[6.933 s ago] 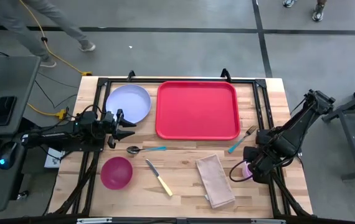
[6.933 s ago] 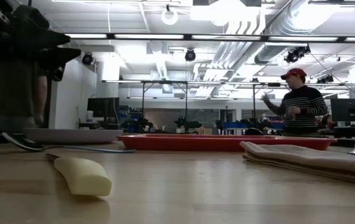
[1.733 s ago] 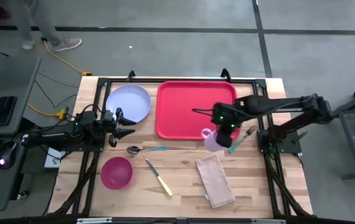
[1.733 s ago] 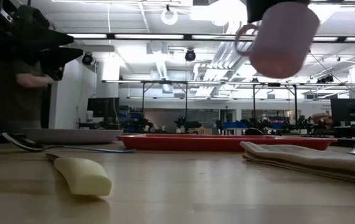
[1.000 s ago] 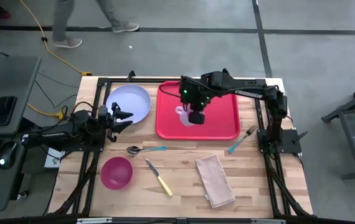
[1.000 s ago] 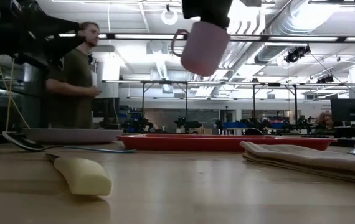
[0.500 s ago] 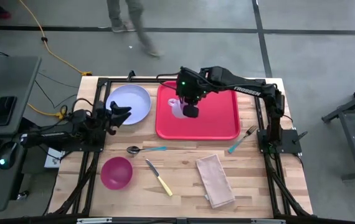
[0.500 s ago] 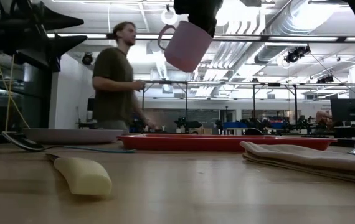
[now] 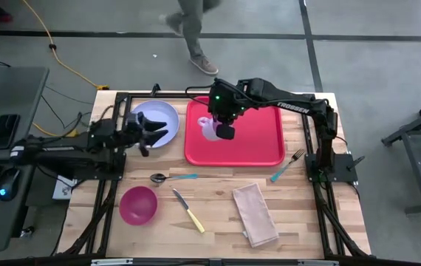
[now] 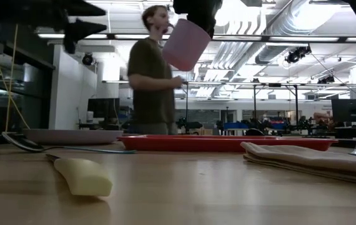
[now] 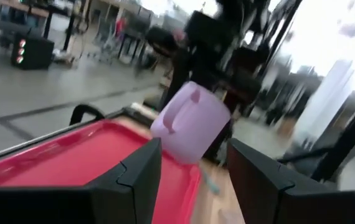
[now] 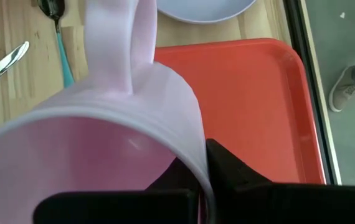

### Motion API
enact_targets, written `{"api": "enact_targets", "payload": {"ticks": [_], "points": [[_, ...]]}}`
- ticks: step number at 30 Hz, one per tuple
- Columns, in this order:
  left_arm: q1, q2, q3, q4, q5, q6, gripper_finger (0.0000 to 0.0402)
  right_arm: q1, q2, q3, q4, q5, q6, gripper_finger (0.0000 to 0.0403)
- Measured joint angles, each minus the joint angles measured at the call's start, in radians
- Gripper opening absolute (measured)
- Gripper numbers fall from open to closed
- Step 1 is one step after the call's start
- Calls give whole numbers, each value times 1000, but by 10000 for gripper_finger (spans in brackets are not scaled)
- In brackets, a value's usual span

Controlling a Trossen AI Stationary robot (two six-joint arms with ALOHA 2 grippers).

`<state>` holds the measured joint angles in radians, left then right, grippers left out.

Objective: Set up tray
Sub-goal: Put the pink mug on the red tray

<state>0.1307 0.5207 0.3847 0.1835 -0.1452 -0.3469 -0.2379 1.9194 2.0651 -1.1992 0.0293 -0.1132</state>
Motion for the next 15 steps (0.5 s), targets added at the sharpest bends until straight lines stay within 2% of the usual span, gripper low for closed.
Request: {"api": "enact_targets", "payload": {"ticks": [8, 15], "points": [[0, 356, 322, -279, 0, 90, 211, 2, 0, 0, -48, -5, 0, 0], [0, 567, 509, -397, -1, 227, 211, 3, 0, 0, -92, -20, 0, 0]]}}
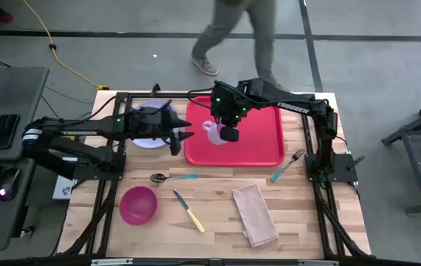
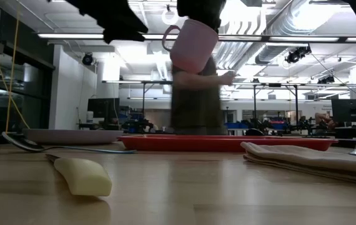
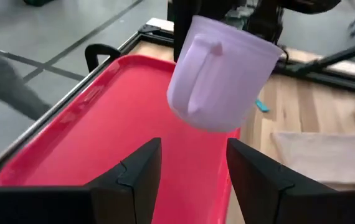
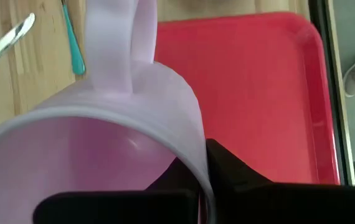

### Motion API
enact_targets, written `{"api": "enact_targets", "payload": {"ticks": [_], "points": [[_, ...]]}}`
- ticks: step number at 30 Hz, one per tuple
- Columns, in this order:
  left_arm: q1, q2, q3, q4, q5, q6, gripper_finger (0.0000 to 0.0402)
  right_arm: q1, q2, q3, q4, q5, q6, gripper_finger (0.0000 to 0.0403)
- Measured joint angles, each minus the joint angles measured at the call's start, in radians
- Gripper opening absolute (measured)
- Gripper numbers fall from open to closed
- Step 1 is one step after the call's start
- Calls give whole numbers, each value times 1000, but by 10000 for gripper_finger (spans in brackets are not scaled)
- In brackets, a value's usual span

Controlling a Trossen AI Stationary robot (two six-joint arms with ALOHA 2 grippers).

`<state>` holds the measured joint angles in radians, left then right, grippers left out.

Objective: Set up tray
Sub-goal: Put the pink mug on the red tray

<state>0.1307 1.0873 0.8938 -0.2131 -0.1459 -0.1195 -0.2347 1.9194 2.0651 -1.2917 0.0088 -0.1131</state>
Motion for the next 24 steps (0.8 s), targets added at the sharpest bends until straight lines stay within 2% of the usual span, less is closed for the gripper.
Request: {"api": "enact_targets", "payload": {"ticks": [5, 13, 24], "points": [[0, 67, 65, -24, -2, 68, 211, 2, 0, 0, -17, 0, 0, 0], [1, 133, 110, -21, -6, 70, 211, 23, 0, 0, 9, 0, -4, 0], [1, 142, 115, 33, -5, 63, 211, 43, 0, 0, 19, 4, -5, 0]]}}
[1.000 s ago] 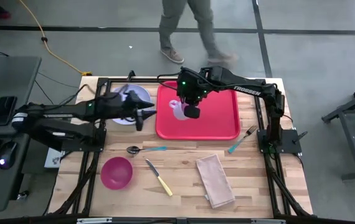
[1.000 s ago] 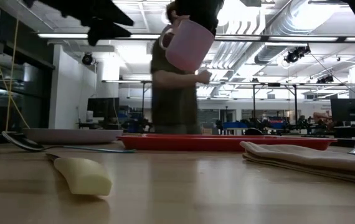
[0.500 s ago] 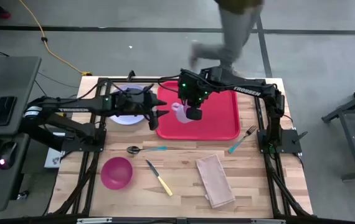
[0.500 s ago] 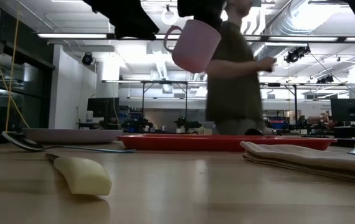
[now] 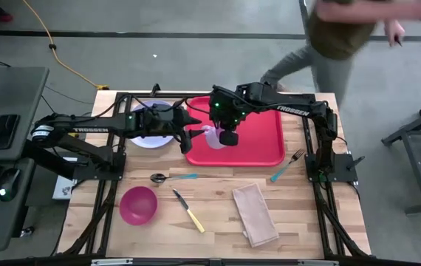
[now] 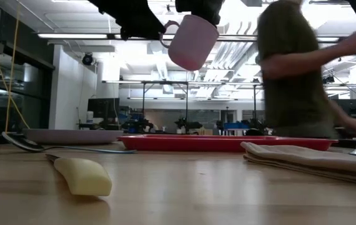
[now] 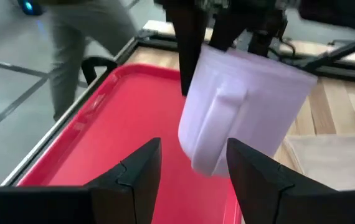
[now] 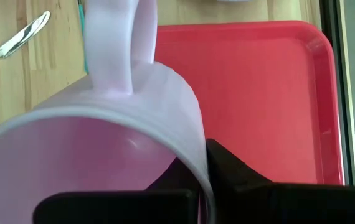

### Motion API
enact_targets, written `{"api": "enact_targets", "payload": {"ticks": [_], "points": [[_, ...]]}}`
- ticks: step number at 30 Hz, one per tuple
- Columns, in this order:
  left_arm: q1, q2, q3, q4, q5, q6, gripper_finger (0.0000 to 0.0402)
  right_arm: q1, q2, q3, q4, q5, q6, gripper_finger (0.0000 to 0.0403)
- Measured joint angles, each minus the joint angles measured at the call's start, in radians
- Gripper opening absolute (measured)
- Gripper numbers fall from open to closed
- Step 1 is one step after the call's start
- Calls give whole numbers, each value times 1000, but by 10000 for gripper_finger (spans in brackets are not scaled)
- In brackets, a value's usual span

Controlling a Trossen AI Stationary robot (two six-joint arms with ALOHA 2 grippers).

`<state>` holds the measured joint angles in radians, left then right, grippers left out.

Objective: Set up tray
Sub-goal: Put the pink mug on the red tray

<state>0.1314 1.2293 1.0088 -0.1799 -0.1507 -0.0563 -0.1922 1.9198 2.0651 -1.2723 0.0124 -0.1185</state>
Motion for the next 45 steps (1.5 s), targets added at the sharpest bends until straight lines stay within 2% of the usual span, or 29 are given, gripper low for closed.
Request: {"api": "enact_targets", "payload": {"ticks": [22, 31, 39, 45], "points": [[0, 0, -1, -1, 2, 0, 211, 23, 0, 0, 41, 0, -6, 0], [-1, 0, -1, -1, -46, 3, 211, 35, 0, 0, 64, 1, -14, 0], [-1, 0, -1, -2, -26, 0, 211, 35, 0, 0, 62, -4, -17, 0], [0, 0, -1, -2, 28, 0, 179, 36, 0, 0, 61, -10, -18, 0]]}}
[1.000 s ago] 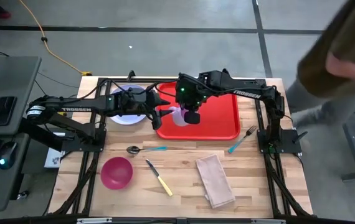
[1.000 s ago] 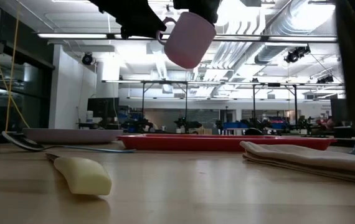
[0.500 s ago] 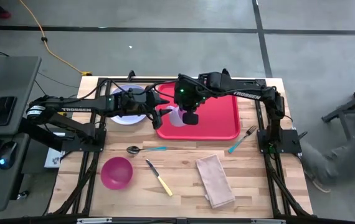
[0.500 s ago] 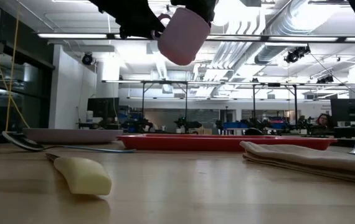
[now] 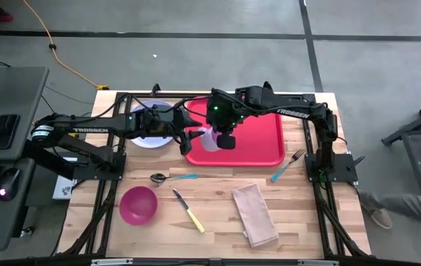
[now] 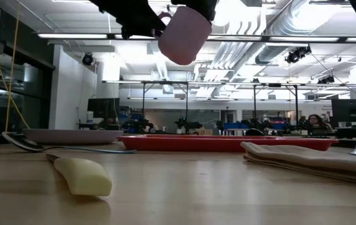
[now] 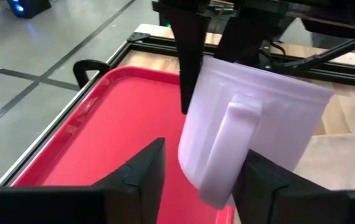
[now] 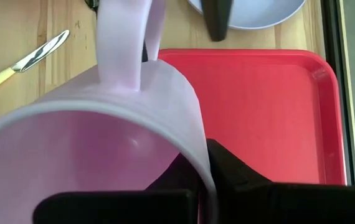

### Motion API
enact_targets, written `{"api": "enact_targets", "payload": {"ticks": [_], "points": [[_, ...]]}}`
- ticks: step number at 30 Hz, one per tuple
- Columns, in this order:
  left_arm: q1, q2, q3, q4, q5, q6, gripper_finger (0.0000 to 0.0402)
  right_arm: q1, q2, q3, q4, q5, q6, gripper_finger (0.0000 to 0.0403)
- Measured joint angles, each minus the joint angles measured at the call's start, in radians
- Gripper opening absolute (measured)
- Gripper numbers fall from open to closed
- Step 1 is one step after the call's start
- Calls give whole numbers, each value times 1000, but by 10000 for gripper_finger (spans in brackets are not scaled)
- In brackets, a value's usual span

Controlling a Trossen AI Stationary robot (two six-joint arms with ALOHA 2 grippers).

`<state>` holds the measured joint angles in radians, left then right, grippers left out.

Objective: Set up tray
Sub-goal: Put the pink mug on the red tray

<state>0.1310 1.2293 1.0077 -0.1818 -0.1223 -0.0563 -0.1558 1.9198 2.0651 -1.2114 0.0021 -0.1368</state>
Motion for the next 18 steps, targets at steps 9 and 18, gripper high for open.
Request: {"api": "enact_targets", "payload": {"ticks": [9, 18], "points": [[0, 0, 0, -1, 28, 10, 76, 0, 0, 0, -5, -5, 2, 0], [0, 0, -2, -2, 30, 11, 68, 0, 0, 0, -10, -11, 2, 1]]}}
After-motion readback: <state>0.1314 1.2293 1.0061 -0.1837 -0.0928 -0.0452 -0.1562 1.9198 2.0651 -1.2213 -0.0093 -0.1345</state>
